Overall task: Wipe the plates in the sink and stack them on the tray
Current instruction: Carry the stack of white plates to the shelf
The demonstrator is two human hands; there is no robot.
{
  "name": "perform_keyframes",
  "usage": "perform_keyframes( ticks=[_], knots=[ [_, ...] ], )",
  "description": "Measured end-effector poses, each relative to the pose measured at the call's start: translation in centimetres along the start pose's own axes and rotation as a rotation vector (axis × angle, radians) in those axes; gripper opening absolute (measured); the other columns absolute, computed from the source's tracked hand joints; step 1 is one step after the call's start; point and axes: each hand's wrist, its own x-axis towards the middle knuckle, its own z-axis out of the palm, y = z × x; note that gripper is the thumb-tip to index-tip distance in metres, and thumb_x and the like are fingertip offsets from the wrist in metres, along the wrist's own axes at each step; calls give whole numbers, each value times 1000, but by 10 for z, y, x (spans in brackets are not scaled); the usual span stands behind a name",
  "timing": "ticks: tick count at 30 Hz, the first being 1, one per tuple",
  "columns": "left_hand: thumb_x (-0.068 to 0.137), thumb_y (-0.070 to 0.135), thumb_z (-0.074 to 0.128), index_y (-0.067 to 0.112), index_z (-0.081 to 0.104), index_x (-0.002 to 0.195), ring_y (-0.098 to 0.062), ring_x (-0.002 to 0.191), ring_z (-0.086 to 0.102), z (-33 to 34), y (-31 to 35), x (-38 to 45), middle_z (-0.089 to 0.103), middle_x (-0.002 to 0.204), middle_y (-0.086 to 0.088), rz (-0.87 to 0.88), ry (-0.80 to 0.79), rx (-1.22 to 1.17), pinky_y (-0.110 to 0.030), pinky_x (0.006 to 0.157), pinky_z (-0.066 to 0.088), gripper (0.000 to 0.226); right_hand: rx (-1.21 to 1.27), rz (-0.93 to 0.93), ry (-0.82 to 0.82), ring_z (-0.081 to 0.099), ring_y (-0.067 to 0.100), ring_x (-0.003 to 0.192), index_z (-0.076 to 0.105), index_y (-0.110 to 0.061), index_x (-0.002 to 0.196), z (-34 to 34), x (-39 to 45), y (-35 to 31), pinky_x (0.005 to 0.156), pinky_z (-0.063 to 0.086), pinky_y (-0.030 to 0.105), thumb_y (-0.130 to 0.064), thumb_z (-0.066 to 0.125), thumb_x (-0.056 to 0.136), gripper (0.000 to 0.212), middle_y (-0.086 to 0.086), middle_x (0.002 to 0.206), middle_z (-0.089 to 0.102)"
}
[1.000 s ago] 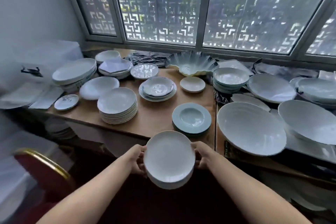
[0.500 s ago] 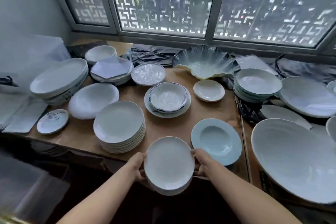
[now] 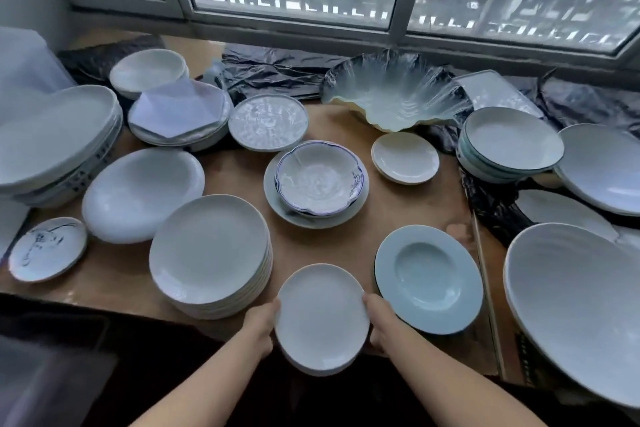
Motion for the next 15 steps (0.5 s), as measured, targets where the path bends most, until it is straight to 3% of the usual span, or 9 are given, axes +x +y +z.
perform_keyframes(
  ticks=[2,5,10,13,15],
  knots=[
    [93,20,74,-2,73,100,-35,91,72,3,2,0,78,92,-16,27,12,-1,-50,88,59,23,6,-15,32,68,31,77,64,-1,106,2,5,-2,59,57,36,-12,58,96,17,15,94,71],
    [91,20,75,0,74,93,-33,82,72,10,8,-1,77,86,-14,65,14,-15,-43,78,58,20,-3,-34,43,71,31,85,63,-4,119,4,18,-4,58,57,33,-23,61,95,31,13,101,73],
    [89,19,69,3,76,100,-36,94,74,9,3,7,78,97,-15,94,31,25,-44,77,60,21,-37,-64,71,68,25,87,62,-5,117,5,12,-6,57,52,29,-31,58,96,34,10,105,70],
    [91,22,65,8,78,101,-34,96,73,5,-1,-3,79,100,-11,112,24,38,-48,82,59,21,-57,-81,65,66,23,93,63,-7,119,1,10,2,67,53,32,-32,57,95,35,7,108,70],
    [95,26,64,13,75,103,-31,94,71,0,-4,-16,77,100,-8,69,-4,41,-43,78,55,19,-50,-36,41,66,27,98,65,-10,118,-7,10,11,82,58,41,-30,62,90,34,7,109,71]
  ],
)
